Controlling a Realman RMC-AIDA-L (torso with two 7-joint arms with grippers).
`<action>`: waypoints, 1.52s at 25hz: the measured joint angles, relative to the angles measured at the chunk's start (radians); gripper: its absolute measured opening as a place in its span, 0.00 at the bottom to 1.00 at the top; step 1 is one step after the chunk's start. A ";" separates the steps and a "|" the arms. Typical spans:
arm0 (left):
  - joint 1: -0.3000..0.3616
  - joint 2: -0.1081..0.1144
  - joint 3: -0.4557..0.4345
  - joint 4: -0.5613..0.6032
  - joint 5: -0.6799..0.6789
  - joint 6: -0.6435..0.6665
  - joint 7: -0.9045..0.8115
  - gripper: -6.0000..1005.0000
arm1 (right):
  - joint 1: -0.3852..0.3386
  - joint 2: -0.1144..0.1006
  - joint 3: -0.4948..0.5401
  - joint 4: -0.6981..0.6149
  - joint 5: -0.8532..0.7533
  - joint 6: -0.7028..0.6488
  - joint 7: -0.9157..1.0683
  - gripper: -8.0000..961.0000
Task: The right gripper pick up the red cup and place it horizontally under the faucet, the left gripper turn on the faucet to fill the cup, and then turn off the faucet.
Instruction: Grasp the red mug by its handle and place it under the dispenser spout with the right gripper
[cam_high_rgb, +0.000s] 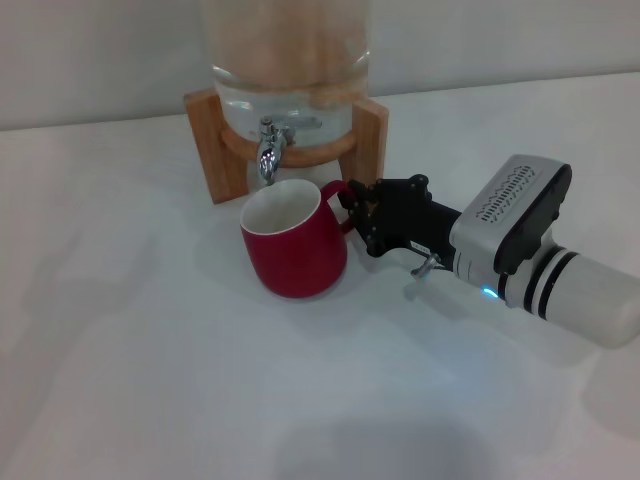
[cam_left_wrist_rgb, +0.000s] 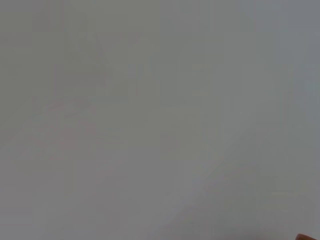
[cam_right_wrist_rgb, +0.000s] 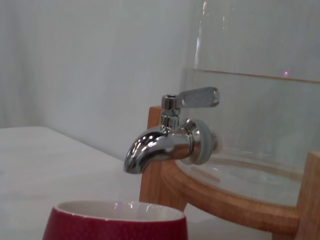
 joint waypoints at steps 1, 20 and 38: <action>0.000 0.000 0.000 0.000 0.000 0.000 0.000 0.84 | 0.001 0.000 0.005 0.001 0.000 -0.001 0.000 0.12; -0.002 0.000 0.000 0.000 -0.003 -0.001 0.000 0.84 | -0.018 0.000 0.023 -0.003 -0.027 0.029 0.000 0.16; -0.002 0.000 0.001 0.000 -0.003 -0.002 -0.001 0.84 | -0.029 0.000 0.017 -0.012 -0.063 0.030 0.000 0.21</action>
